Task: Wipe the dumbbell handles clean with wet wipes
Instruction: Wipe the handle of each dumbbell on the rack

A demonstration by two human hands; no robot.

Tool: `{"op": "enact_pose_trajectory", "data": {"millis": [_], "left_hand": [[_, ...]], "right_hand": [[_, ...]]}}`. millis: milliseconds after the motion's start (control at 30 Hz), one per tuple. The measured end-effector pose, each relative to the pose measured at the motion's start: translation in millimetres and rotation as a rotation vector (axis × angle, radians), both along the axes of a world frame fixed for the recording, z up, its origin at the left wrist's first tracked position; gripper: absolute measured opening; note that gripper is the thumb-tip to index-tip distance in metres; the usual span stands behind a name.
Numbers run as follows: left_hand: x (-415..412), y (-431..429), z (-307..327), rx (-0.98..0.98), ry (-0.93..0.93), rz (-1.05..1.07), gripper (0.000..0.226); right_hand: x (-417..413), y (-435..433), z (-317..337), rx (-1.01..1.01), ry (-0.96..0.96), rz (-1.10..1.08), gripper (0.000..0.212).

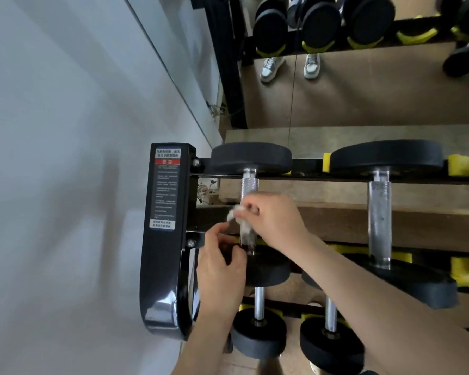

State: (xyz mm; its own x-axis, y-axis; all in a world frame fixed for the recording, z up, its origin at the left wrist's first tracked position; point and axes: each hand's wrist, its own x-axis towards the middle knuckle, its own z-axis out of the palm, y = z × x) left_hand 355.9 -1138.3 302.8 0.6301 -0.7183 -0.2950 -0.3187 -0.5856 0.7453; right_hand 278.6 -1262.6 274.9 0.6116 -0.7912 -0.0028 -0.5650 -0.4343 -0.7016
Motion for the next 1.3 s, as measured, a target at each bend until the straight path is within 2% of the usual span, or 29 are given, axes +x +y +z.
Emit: {"op": "enact_pose_trajectory", "data": {"millis": [67,133,200,233,333,367,433,500,567,667,733,833,933,1067,1133,1233,1300], "left_hand": [[1.0,-3.3,3.0,0.000,-0.038,-0.029,0.044],[5.7,-12.1,8.1,-0.033,-0.100,-0.090,0.044],[15.3,-28.1,12.3,-0.050,-0.127,-0.133,0.041],[21.2,-35.9,11.7,-0.022,-0.117,-0.153,0.040],[25.9,-46.4,8.5,0.087,-0.088,-0.196,0.034],[24.4,-46.1,7.8,0.093,-0.083,-0.189,0.031],[22.9,-48.4,6.4,0.097,-0.114,-0.192,0.022],[26.9,-56.5,5.9,0.142,-0.215,-0.254,0.013],[36.0,-69.5,4.9,0.136,-0.301,-0.271,0.016],[42.8,-90.5,0.7,0.108,-0.325,-0.186,0.020],[37.7,-101.4,0.4,0.120,-0.326,-0.168,0.023],[26.8,-102.3,5.1,0.043,-0.204,-0.055,0.022],[21.0,-88.5,7.3,-0.053,-0.052,-0.004,0.015],[26.7,-102.9,8.4,-0.072,-0.180,-0.082,0.017],[26.7,-112.9,4.6,-0.123,-0.233,-0.047,0.015],[21.0,-112.4,-1.6,-0.102,-0.262,0.009,0.013],[19.4,-97.7,-5.1,-0.055,-0.339,-0.081,0.011]], "right_hand": [[15.1,-20.4,6.3,-0.142,-0.051,-0.155,0.020],[17.0,-11.5,1.0,-0.137,-0.044,-0.150,0.022],[9.0,13.9,-0.7,-0.047,0.062,-0.002,0.020],[2.4,19.9,-0.9,0.016,0.052,0.043,0.019],[-13.0,13.8,2.3,0.328,-0.127,-0.028,0.038],[-16.3,10.5,1.6,0.357,-0.160,-0.071,0.042],[-18.6,5.9,-1.3,0.266,-0.181,-0.159,0.032],[-17.0,4.0,-8.2,0.076,-0.168,-0.223,0.019],[-14.3,3.1,-19.3,-0.092,-0.192,-0.255,0.016],[-10.5,3.5,-22.2,-0.224,-0.226,-0.385,0.015],[-6.1,2.3,-20.4,-0.188,-0.310,-0.504,0.016],[7.1,1.5,-18.4,0.052,-0.456,-0.664,0.014],[15.0,8.7,-17.1,0.069,-0.538,-0.636,0.012],[12.3,11.8,-19.4,-0.045,-0.493,-0.489,0.025],[13.0,9.6,-19.7,-0.084,-0.453,-0.470,0.030],[16.7,6.0,-18.5,-0.130,-0.416,-0.520,0.025],[16.0,5.0,-19.1,-0.110,-0.409,-0.543,0.021]]}}
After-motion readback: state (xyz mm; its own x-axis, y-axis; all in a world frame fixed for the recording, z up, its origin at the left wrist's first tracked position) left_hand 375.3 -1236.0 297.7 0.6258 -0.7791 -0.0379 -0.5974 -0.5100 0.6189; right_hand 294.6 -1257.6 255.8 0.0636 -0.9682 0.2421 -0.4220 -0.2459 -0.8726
